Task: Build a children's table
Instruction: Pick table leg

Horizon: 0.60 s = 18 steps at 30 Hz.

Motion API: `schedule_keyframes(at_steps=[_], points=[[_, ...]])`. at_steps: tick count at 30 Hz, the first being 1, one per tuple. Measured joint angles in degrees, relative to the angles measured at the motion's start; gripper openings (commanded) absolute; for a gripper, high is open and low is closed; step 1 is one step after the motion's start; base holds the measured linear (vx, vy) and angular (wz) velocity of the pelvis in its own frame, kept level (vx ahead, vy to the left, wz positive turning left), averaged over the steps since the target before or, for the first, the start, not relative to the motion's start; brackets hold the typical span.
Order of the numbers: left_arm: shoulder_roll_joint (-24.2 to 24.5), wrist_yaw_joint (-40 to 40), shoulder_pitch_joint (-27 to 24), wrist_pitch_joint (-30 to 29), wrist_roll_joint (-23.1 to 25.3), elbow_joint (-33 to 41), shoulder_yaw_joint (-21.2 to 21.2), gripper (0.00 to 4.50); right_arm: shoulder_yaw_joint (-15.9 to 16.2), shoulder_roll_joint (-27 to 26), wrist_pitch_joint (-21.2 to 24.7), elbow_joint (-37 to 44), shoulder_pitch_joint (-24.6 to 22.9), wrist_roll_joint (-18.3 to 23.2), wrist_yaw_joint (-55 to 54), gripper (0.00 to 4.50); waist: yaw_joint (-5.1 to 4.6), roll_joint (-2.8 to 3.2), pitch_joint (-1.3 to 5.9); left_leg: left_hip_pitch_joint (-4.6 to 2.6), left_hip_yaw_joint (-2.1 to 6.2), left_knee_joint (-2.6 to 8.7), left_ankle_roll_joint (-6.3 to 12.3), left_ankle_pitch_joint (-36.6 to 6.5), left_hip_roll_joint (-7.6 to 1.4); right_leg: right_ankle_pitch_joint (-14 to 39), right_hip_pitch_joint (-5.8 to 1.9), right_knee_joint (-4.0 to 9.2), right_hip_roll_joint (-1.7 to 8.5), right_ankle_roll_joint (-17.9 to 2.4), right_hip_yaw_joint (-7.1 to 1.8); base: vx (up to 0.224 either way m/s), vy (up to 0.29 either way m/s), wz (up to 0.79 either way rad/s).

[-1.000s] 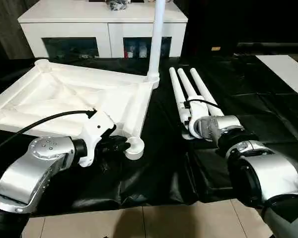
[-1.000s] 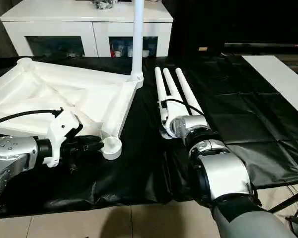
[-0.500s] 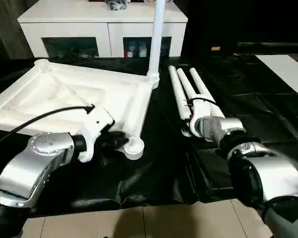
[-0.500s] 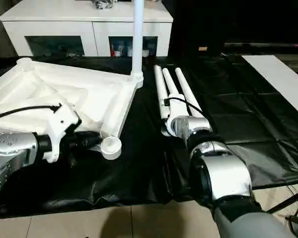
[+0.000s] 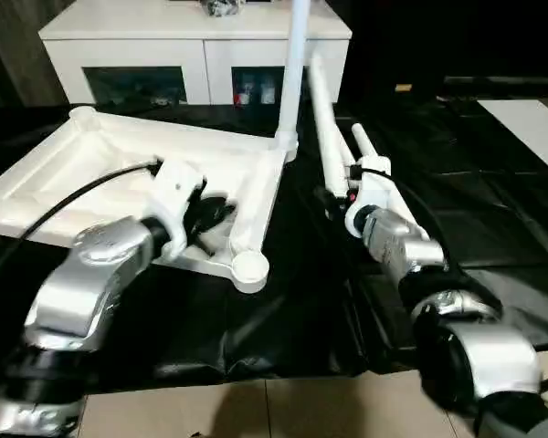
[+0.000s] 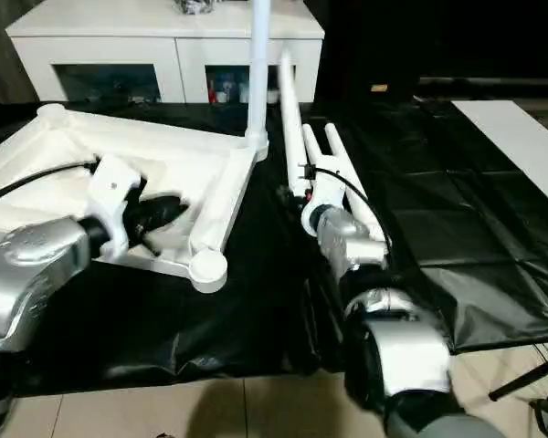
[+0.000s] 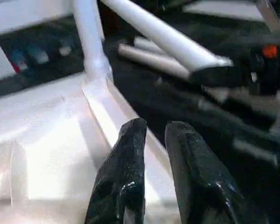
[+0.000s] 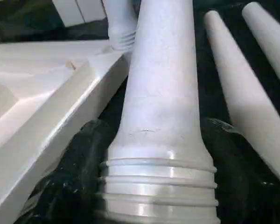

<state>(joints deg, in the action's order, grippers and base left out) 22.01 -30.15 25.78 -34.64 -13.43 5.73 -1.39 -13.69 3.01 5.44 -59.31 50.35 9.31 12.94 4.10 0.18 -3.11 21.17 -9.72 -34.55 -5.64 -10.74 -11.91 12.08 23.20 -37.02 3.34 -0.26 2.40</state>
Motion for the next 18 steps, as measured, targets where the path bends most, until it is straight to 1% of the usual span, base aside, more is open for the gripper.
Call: schedule_keyframes(at_steps=[2, 3, 4, 5, 6, 8, 9, 10, 12, 13, 14, 15, 16, 18], points=[[-4.58, 2.41, 1.45, 0.70, -1.59, -1.06, 1.62, 1.35, -1.33, -1.04, -2.43, 5.73, -3.38, 1.40, -0.85, 2.75, 0.39, 0.00, 0.00, 0.02, 0.01, 0.01, 0.02, 0.02, -0.01, 0.00, 0.00, 0.03, 0.00, 0.00, 0.02, 0.000, 0.000, 0.00], [-6.92, 3.80, 2.28, 1.35, -2.49, -1.73, 3.13, 1.35, -1.73, -1.93, -4.41, 9.76, -5.91, 1.97, -0.86, 2.75, 0.78, 0.01, -0.01, 0.02, -0.01, 0.01, 0.04, 0.01, 0.00, 0.00, -0.01, 0.03, 0.00, 0.00, 0.00, 0.000, 0.000, 0.00], [-9.28, 5.07, 3.35, 1.85, -4.05, -2.53, 4.21, 1.53, -1.64, -3.08, -6.27, 13.55, -8.33, 2.46, -0.33, 2.74, 0.91, 0.03, -0.02, 0.04, -0.02, 0.01, 0.05, 0.01, 0.01, -0.01, 0.01, 0.05, 0.00, 0.01, -0.01, 0.000, 0.000, 0.00], [-10.03, 5.38, 3.65, 1.92, -4.54, -2.78, 4.60, 1.67, -1.56, -3.32, -6.68, 14.72, -9.09, 2.55, -0.06, 2.74, 0.93, 0.03, -0.02, 0.05, -0.01, 0.01, 0.05, 0.01, 0.01, 0.00, 0.01, 0.04, 0.00, 0.01, -0.01, 0.000, 0.000, 0.00], [-13.68, 6.67, 5.19, 2.13, -7.41, -3.85, 6.69, 1.75, -0.82, -4.54, -8.87, 20.33, -12.57, 3.53, 2.01, 2.74, 1.05, 0.03, -0.02, 0.06, -0.01, 0.01, 0.06, 0.00, 0.00, 0.00, 0.01, 0.06, 0.00, 0.01, -0.01, 0.000, 0.000, 0.00], [-16.91, 7.86, 7.56, 1.81, -11.11, -5.76, 8.55, 1.76, 1.26, -5.23, -10.79, 26.77, -15.85, 4.08, 4.69, 2.74, 1.01, 0.03, -0.02, 0.04, -0.01, 0.01, 0.08, 0.01, 0.01, -0.01, 0.01, 0.06, 0.00, 0.02, -0.02, 0.000, 0.000, 0.00], [-17.44, 8.02, 8.31, 1.64, -11.98, -6.25, 8.91, 1.78, 1.89, -5.28, -11.34, 28.69, -16.49, 4.08, 5.35, 2.74, 0.85, 0.03, -0.02, 0.01, 0.00, 0.02, 0.08, 0.02, 0.01, -0.02, 0.01, 0.05, 0.00, 0.03, -0.03, 0.000, 0.000, 0.00], [-17.95, 8.09, 8.89, 1.29, -12.80, -6.71, 9.23, 2.09, 2.46, -5.28, -11.90, 30.48, -16.91, 4.08, 5.77, 2.74, 0.70, 0.04, -0.02, -0.03, 0.01, 0.03, 0.08, 0.02, 0.01, -0.04, 0.01, 0.04, -0.01, 0.05, -0.06, 0.000, 0.000, 0.00], [-18.52, 8.02, 9.31, 0.48, -14.03, -7.10, 9.56, 2.17, 3.32, -5.06, -12.51, 33.85, -17.58, 4.05, 6.39, 2.74, 0.60, 0.05, -0.02, -0.05, 0.02, 0.05, 0.06, 0.03, 0.01, -0.04, 0.00, 0.03, -0.01, 0.05, -0.04, 0.000, 0.000, 0.00], [-19.07, 7.94, 9.90, -1.08, -15.47, -7.78, 10.62, 2.26, 4.76, -4.47, -13.13, 37.91, -19.34, 3.99, 7.15, 2.74, 0.72, 0.05, -0.02, -0.06, 0.01, 0.06, 0.06, 0.03, 0.01, -0.04, -0.01, 0.04, -0.01, 0.06, -0.04, 0.000, 0.000, 0.00], [-19.14, 7.92, 10.11, -1.75, -16.08, -8.10, 11.13, 2.40, 5.51, -4.42, -13.29, 39.29, -19.93, 3.90, 7.64, 2.74, 0.65, 0.05, -0.02, -0.06, 0.02, 0.06, 0.06, 0.03, 0.01, -0.04, -0.01, 0.05, -0.02, 0.06, -0.06, 0.000, 0.000, 0.00], [-19.36, 7.89, 10.35, -2.38, -16.50, -8.32, 11.57, 2.40, 6.28, -4.35, -13.40, 40.62, -20.60, 3.66, 8.02, 2.74, 0.64, 0.09, -0.03, -0.05, 0.03, 0.06, 0.06, 0.03, 0.01, -0.04, -0.01, 0.06, -0.02, 0.06, -0.05, 0.000, 0.000, 0.00], [-19.53, 7.86, 10.52, -3.00, -17.23, -8.45, 11.84, 2.61, 7.13, -4.30, -13.41, 41.71, -21.21, 3.46, 8.59, 2.74, 0.67, 0.12, -0.04, -0.04, 0.03, 0.06, 0.06, 0.03, 0.01, -0.05, -0.01, 0.09, -0.02, 0.07, -0.06, 0.000, 0.000, 0.00], [-19.98, 7.41, 11.27, -4.76, -19.61, -8.49, 12.49, 2.70, 9.71, -4.09, -13.27, 44.62, -23.05, 2.91, 10.44, 2.74, 0.83, 0.22, -0.11, 0.00, 0.04, 0.06, 0.08, 0.02, 0.02, -0.05, -0.01, 0.13, -0.02, 0.07, -0.04, 0.000, 0.000, 0.00]])
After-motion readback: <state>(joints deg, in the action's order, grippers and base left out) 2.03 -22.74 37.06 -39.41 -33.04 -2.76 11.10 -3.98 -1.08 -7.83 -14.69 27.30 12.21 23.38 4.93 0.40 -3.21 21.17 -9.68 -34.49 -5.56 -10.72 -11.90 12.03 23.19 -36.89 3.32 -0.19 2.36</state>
